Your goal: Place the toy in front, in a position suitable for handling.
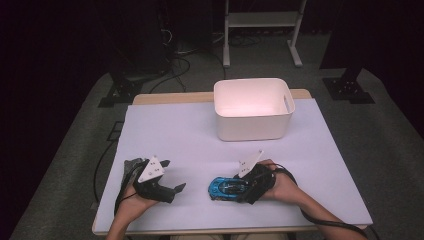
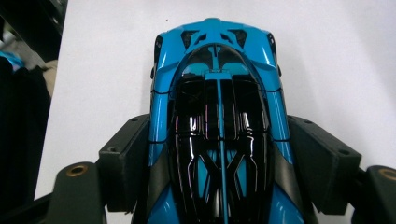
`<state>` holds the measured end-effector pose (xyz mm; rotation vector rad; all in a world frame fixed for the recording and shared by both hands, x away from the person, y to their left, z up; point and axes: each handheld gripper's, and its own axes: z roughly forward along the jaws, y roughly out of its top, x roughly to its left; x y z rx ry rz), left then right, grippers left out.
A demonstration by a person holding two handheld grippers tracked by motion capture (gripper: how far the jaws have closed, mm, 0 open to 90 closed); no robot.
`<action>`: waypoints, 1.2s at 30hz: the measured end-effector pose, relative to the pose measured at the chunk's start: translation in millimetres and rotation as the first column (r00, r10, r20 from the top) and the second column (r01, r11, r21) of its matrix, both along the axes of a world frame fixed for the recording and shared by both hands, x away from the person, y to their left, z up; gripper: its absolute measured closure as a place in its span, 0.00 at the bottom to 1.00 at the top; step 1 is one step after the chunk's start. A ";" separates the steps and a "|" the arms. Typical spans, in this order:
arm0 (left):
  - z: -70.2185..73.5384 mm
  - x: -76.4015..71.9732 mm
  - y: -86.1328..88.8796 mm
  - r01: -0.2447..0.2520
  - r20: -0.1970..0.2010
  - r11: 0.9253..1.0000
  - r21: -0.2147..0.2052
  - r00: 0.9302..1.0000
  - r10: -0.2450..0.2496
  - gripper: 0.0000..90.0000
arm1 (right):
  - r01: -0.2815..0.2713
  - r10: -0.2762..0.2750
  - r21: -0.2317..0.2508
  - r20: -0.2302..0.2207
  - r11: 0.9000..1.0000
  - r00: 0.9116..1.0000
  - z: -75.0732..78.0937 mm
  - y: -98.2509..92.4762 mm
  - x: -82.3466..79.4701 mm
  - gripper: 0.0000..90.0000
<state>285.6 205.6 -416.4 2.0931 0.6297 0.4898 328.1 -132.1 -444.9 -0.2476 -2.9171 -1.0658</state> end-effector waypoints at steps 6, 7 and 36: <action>-1.6 0.7 -1.3 0.006 -0.012 1.000 0.002 1.000 -0.006 0.08 | -0.018 0.018 -0.020 0.014 1.000 1.000 -4.3 -0.6 -0.9 0.27; -1.9 0.4 -1.9 0.008 -0.013 1.000 0.003 1.000 -0.008 0.08 | -0.016 0.016 -0.016 0.014 1.000 1.000 -4.7 -1.0 -0.9 0.27; 15.9 2.9 13.0 0.112 -0.067 0.990 0.087 0.992 -0.106 0.09 | 0.063 -0.063 0.008 0.019 0.998 0.998 -8.9 -35.8 -10.6 0.15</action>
